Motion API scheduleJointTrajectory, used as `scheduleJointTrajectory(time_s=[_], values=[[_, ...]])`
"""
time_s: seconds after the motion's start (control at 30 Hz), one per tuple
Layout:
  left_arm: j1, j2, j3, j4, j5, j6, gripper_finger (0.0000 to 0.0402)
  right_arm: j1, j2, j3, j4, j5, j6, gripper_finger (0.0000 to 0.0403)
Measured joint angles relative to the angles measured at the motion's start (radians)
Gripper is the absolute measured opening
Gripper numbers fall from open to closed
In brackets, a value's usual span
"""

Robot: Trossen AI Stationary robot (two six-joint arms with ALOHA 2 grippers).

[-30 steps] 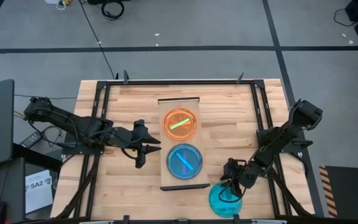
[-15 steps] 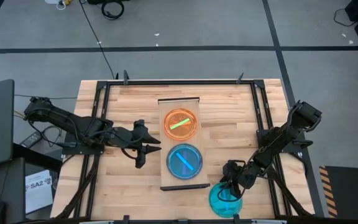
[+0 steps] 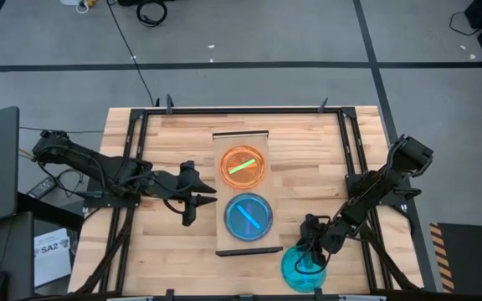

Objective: Place and stack plates onto a shelf
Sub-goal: Stack the blue plate on top of the blue plate on the shelf

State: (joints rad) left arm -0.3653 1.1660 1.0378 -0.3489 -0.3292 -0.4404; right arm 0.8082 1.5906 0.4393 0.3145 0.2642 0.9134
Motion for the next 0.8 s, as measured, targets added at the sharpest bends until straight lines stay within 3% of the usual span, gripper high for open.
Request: scheduleJointTrajectory(time_s=[0.37,0.8], values=[[0.000,0.000,0.000,0.000,0.000,0.001,0.0123,0.001,0.000,0.000,-0.001,-0.017,0.000,0.0010],[0.000,0.000,0.000,0.000,0.000,0.002,0.0123,0.000,0.000,0.000,0.010,-0.086,0.000,0.0008]])
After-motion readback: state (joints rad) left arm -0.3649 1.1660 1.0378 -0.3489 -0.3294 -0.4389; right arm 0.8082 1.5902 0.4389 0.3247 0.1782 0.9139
